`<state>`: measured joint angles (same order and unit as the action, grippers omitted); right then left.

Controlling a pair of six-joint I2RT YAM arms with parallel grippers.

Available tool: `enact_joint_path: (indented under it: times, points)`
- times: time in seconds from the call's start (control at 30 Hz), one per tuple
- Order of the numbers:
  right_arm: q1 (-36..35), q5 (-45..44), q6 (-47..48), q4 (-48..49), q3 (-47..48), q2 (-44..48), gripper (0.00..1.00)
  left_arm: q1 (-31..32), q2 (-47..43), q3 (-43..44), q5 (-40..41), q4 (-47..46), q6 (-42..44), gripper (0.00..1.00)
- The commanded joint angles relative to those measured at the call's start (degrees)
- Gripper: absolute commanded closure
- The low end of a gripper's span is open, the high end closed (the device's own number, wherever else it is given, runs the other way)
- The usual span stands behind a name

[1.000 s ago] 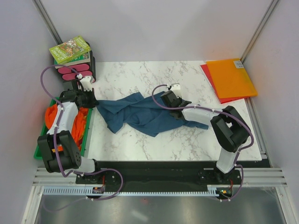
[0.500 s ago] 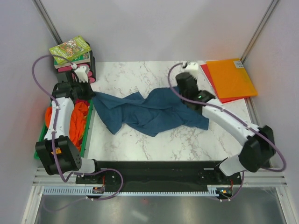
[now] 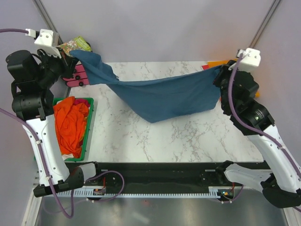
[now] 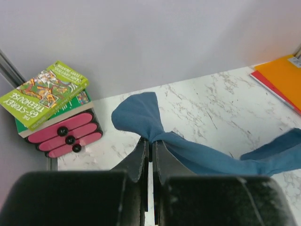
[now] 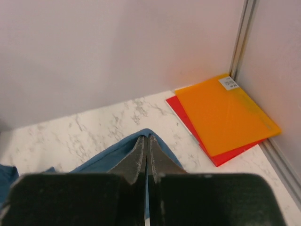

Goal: Fold and stack the t-shirts
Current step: Flatten out the tshirt

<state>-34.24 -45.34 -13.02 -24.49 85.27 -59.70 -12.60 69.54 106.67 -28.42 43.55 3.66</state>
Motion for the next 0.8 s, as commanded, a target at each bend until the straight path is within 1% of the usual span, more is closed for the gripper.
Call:
enact_joint_path:
  times: [0.0, 0.1, 0.2, 0.33, 0.47, 0.6, 0.77]
  points:
    - [0.0, 0.2, 3.0, -4.8, 5.1, -0.2, 1.00, -0.2, 3.3, 11.3, 2.3, 7.5, 0.6, 0.98]
    - [0.0, 1.2, 3.5, -6.6, 12.0, 0.1, 1.00, -0.2, 3.9, 19.3, 2.4, 9.8, -0.5, 0.98]
    - [0.0, 1.4, 3.8, -9.0, 13.0, 0.6, 1.00, -0.2, 2.4, 19.7, 2.1, 10.3, -2.2, 0.98]
    - [0.0, 1.0, 6.8, -8.7, 12.7, 4.0, 1.00, -0.2, -1.2, 20.6, 4.5, 9.7, -3.1, 0.98]
    - [-0.1, 0.9, 9.4, -9.9, 16.3, 7.1, 1.00, -0.2, -4.1, 24.9, 6.4, 9.6, -3.1, 0.98]
    - [0.0, 0.7, 10.7, -10.8, 16.8, 10.4, 1.00, -0.2, -8.4, 27.3, 7.8, 9.5, -3.1, 0.98]
    - [0.0, -0.4, 12.0, -12.6, 17.1, 14.4, 1.00, 0.1, -13.3, 28.6, 12.6, 9.1, -3.2, 0.98]
